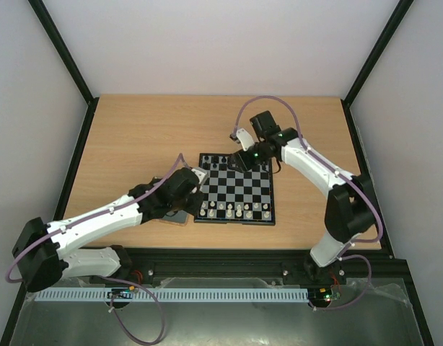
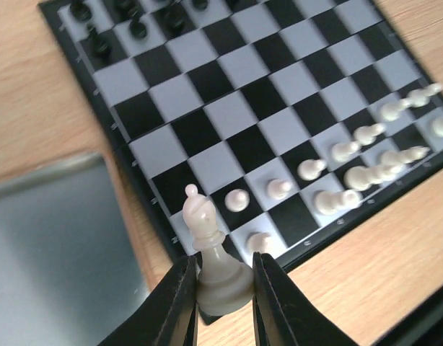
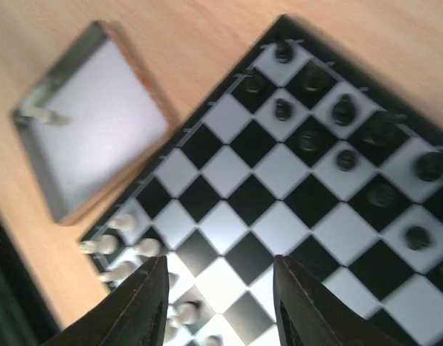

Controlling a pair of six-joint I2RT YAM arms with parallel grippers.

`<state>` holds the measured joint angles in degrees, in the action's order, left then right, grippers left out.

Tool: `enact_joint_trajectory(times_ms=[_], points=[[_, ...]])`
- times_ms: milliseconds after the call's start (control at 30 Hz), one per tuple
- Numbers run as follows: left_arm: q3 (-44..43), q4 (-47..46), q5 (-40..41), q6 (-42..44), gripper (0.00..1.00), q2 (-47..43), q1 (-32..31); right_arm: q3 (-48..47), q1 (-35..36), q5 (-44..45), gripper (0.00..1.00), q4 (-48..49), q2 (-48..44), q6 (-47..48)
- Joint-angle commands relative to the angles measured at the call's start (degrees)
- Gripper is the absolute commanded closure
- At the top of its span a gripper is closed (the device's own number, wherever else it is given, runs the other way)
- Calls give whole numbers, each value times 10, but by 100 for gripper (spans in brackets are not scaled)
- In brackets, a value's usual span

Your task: Set up the chess pieces on the board

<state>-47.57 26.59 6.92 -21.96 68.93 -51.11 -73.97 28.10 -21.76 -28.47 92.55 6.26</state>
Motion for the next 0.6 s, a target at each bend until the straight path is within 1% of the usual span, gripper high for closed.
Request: enact_joint_trajectory(times_ms=[0, 67, 200, 300, 567], points=[[18, -61, -26, 34, 87, -24, -24, -67, -3, -180, 57, -111, 67, -14], [20, -69, -36, 40, 87, -24, -31, -88, -3, -241, 57, -138, 92, -9], [23, -84, -46, 50, 87, -27, -48, -110, 0, -317, 53, -183, 124, 17], [25, -91, -46, 53, 87, -32, -54, -115, 11, -332, 53, -209, 133, 38], [28, -100, -56, 59, 87, -36, -58, -104, 41, -363, 55, -234, 145, 68]])
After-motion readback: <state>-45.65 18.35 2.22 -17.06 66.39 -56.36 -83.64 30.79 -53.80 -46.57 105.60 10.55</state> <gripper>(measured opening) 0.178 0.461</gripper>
